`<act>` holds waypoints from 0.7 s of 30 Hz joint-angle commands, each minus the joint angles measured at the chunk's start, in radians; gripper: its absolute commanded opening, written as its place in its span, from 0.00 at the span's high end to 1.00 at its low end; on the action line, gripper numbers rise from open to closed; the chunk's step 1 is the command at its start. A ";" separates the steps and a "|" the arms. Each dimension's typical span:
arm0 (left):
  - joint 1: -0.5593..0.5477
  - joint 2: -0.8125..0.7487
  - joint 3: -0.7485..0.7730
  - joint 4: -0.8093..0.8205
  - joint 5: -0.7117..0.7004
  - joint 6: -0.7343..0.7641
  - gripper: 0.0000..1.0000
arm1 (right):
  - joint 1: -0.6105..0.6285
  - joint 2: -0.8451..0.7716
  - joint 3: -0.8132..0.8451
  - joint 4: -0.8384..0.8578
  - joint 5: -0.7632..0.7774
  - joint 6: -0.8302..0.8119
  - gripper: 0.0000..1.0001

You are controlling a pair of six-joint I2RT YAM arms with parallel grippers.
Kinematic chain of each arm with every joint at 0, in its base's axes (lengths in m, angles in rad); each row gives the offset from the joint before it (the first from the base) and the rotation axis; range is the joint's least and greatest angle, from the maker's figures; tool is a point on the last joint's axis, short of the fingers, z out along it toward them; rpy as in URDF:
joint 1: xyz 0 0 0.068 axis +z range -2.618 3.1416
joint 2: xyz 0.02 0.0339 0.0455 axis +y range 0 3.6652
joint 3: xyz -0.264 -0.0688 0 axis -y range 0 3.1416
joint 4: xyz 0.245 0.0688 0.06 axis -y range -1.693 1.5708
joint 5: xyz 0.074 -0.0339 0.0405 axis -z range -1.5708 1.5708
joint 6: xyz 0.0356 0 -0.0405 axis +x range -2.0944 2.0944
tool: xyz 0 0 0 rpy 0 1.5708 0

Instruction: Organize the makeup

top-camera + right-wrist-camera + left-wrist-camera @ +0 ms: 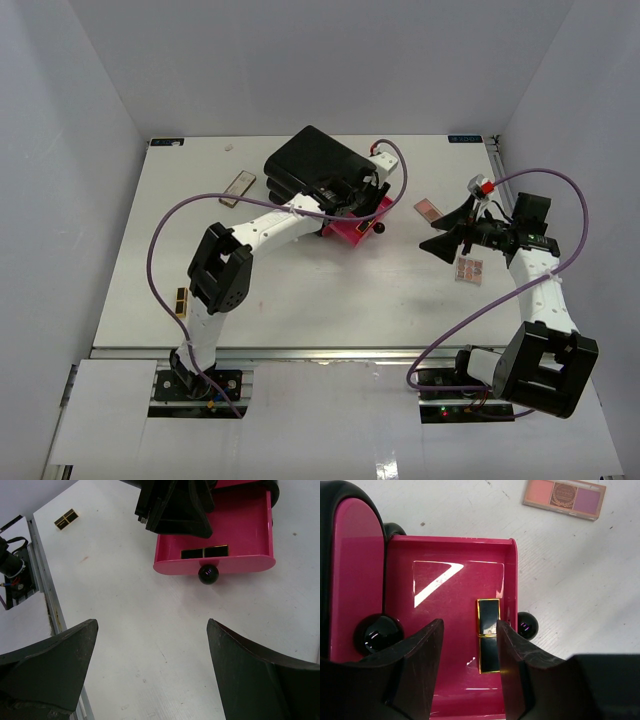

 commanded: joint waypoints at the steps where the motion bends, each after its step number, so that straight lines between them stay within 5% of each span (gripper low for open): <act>1: -0.005 -0.023 0.002 -0.002 0.015 0.001 0.42 | -0.012 0.008 -0.013 0.013 -0.011 0.004 0.04; 11: -0.006 -0.178 0.000 0.002 0.169 -0.025 0.40 | -0.033 0.008 -0.012 0.014 0.056 0.002 0.03; 14: -0.005 -0.311 -0.070 0.014 0.225 -0.017 0.32 | -0.033 0.006 -0.011 0.017 0.137 0.012 0.03; 17: -0.004 -0.455 -0.245 0.040 0.230 -0.002 0.08 | -0.033 -0.001 -0.007 0.015 0.272 0.017 0.03; 21: 0.027 -0.757 -0.503 0.074 0.186 0.011 0.02 | -0.023 -0.017 0.017 -0.044 0.481 -0.036 0.02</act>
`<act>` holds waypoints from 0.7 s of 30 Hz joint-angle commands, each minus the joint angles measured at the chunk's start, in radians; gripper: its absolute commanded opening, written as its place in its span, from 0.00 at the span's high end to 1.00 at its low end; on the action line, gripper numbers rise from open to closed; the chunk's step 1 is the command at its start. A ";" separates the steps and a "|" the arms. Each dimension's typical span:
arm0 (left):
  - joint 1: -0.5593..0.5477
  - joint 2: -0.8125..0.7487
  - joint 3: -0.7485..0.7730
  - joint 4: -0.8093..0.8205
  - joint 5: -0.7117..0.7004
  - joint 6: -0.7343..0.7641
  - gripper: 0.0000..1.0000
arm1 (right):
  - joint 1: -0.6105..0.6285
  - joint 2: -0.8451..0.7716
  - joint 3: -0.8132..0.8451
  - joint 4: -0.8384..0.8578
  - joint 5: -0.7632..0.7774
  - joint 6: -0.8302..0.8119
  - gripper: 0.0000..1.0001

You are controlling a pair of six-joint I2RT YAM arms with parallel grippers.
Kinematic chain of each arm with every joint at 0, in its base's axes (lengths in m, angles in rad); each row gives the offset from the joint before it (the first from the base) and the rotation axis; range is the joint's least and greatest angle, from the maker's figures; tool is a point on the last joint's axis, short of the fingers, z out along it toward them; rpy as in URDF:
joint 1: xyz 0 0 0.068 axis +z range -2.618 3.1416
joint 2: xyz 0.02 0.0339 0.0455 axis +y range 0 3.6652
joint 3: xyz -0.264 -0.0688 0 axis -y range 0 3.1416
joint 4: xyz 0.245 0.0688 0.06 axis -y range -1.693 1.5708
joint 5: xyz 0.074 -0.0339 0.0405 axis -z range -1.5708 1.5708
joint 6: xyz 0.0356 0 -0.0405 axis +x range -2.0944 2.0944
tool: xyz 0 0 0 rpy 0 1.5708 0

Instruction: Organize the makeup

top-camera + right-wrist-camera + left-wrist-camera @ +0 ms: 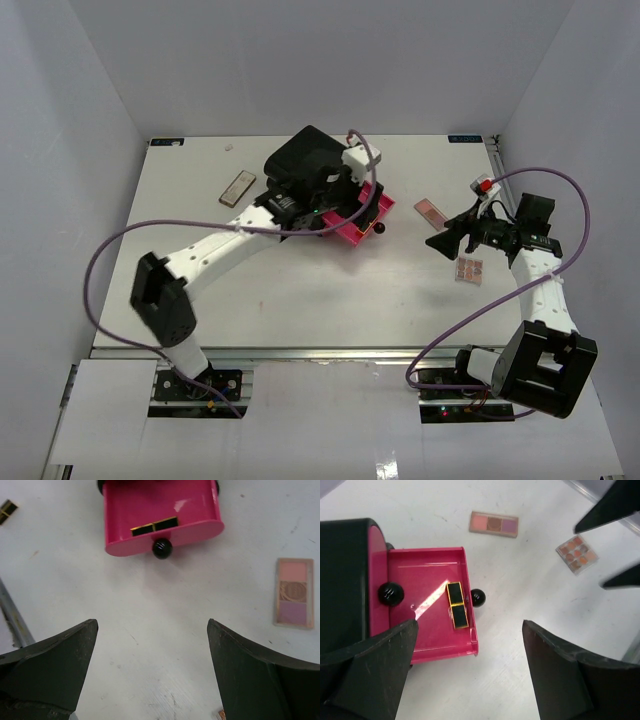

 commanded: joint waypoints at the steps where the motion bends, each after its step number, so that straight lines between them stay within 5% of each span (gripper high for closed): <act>1: 0.037 -0.359 -0.278 0.057 -0.023 0.032 0.02 | 0.008 -0.014 0.035 -0.093 0.278 -0.115 0.03; 5: 0.063 -0.571 -0.537 0.134 -0.163 0.086 0.02 | 0.017 0.021 0.122 -0.303 0.431 -0.431 0.08; 8: 0.063 -0.695 -0.648 0.204 -0.265 0.129 0.02 | 0.017 0.047 0.200 -0.405 0.515 -0.495 0.09; 21: 0.064 -0.762 -0.677 0.169 -0.130 0.054 0.02 | 0.017 0.079 0.240 -0.535 0.648 -0.558 0.10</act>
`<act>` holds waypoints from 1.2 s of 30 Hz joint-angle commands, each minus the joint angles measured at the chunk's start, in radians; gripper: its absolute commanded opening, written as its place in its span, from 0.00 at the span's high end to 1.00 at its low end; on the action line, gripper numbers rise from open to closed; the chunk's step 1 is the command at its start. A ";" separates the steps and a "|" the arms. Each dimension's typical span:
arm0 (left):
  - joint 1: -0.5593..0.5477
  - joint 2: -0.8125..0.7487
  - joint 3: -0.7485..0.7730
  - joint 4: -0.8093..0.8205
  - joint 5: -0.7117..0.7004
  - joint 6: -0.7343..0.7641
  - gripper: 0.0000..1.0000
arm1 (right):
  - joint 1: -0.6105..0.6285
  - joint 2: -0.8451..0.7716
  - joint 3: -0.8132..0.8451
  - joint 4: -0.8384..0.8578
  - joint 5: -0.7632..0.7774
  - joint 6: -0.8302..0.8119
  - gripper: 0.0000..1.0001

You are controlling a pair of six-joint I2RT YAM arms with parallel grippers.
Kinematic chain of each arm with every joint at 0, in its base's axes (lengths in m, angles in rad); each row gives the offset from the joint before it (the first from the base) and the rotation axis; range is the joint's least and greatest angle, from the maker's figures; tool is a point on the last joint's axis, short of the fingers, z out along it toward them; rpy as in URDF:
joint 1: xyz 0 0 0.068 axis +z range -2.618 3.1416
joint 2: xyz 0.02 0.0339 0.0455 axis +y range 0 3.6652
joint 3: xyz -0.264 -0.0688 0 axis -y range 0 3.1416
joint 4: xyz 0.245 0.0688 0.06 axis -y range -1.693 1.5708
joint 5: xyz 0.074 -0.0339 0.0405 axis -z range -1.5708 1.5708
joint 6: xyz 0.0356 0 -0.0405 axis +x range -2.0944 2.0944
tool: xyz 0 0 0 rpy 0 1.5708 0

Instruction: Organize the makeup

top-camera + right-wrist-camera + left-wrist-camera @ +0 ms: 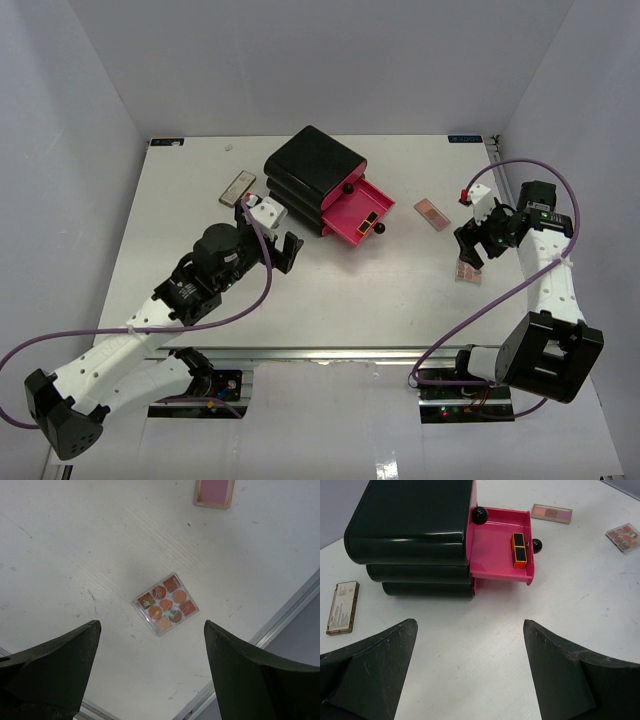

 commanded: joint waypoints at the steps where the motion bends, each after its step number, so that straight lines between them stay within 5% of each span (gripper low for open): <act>1: 0.003 -0.022 0.025 0.005 0.071 -0.027 0.02 | 0.002 0.000 0.013 -0.104 0.110 -0.113 0.10; 19: 0.080 0.043 0.063 -0.023 0.388 -0.127 0.02 | 0.003 -0.003 -0.014 -0.162 0.037 0.003 0.10; 26: 0.094 0.045 0.044 -0.034 0.158 -0.136 0.02 | 0.003 -0.009 0.001 -0.163 -0.065 0.086 0.10; 36: 0.284 0.147 0.037 -0.048 0.090 -0.214 0.02 | 0.009 -0.070 -0.027 -0.023 -0.187 0.201 0.10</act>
